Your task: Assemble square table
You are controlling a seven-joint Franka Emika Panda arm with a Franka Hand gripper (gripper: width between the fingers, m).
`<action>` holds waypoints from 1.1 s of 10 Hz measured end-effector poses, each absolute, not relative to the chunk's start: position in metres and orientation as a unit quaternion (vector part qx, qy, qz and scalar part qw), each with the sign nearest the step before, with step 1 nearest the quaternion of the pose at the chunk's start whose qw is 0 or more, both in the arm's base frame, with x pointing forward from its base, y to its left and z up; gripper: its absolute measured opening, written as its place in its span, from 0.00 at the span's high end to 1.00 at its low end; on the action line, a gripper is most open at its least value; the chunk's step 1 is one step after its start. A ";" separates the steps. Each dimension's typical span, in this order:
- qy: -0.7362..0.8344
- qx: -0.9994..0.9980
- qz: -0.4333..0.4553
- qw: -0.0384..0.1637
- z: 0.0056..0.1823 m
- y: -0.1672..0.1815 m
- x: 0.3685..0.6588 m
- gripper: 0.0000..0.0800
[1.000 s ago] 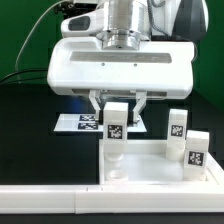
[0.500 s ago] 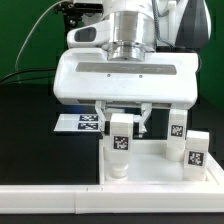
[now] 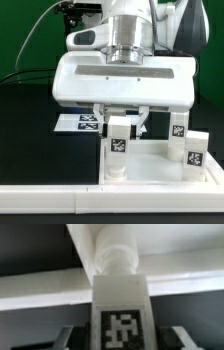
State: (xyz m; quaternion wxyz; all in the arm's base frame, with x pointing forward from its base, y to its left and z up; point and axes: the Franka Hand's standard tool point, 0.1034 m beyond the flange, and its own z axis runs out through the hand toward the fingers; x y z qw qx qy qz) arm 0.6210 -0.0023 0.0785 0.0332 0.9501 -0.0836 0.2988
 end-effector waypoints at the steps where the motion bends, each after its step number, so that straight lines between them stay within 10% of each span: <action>1: -0.083 0.951 0.297 0.035 0.074 -0.002 0.619 0.64; 7: -0.082 0.951 0.296 0.034 0.073 -0.001 0.620 0.64; 11: -0.096 0.971 0.218 0.008 0.072 0.007 0.625 0.21</action>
Offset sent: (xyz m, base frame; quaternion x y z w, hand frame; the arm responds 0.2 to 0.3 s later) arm -0.0050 0.0036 -0.0112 0.0044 0.0134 0.0112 0.9998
